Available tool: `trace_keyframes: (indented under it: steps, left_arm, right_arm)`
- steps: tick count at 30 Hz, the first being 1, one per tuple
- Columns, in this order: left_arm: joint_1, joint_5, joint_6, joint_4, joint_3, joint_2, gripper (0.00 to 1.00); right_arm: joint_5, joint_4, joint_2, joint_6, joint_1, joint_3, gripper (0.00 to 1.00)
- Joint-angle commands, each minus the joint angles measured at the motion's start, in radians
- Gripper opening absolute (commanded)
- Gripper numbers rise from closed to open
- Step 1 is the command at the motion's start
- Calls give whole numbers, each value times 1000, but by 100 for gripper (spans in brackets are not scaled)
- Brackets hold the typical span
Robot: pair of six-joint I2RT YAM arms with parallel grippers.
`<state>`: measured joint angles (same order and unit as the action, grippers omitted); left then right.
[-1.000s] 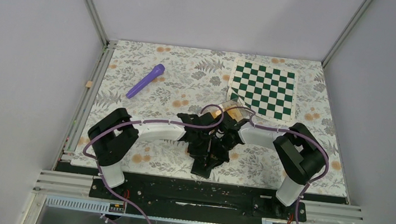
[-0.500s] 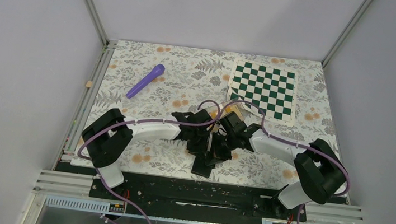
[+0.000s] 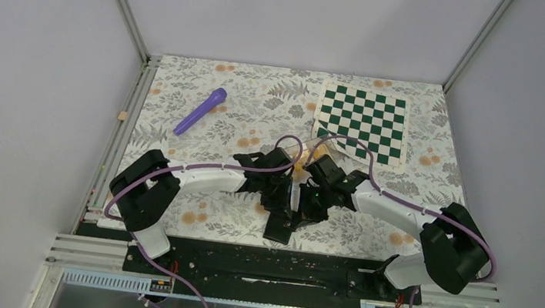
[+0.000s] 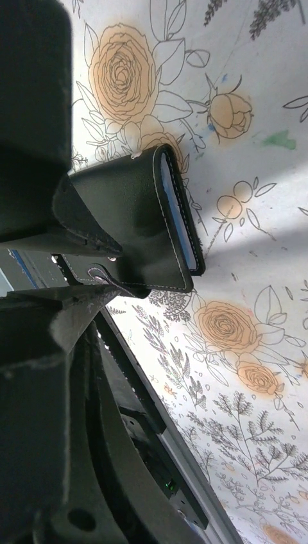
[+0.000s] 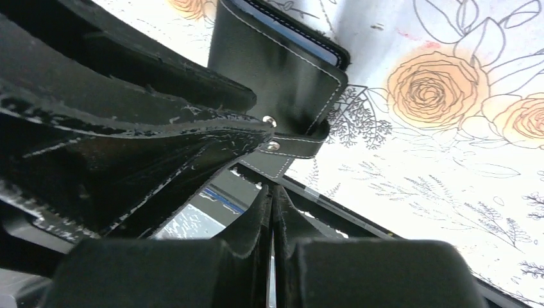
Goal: Put the credit cards into the card holder
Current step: Close the card holder at the center of the board.
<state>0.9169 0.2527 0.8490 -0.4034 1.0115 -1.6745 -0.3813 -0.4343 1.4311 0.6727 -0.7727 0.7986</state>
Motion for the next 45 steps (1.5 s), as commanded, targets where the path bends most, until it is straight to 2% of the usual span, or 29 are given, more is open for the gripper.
trace_keyframes:
  steps: [1,12,23,30,34,37,41,45]
  left_arm:
    - [-2,61,19,52,-27,29,23]
    - [-1,85,22,83,-42,2,22]
    - [1,119,19,97,-44,-13,16]
    - [6,67,-8,28,-22,-23,23]
    - [14,66,-20,18,-13,-36,23]
    - [19,81,-17,31,-15,-39,20]
    - [21,83,-9,50,-23,-28,10]
    - [21,71,-5,44,-24,-16,4]
  right_arm:
    - [62,-44,16,-37,-10,11,0]
    - [53,-4,87,-42,-9,24,0]
    - [45,11,136,-41,-9,43,0]
    - [41,11,139,-39,-9,46,0]
    - [39,13,140,-40,-10,48,0]
    - [38,13,145,-40,-10,48,0]
    - [35,14,148,-39,-9,50,0]
    - [33,12,143,-38,-9,53,0]
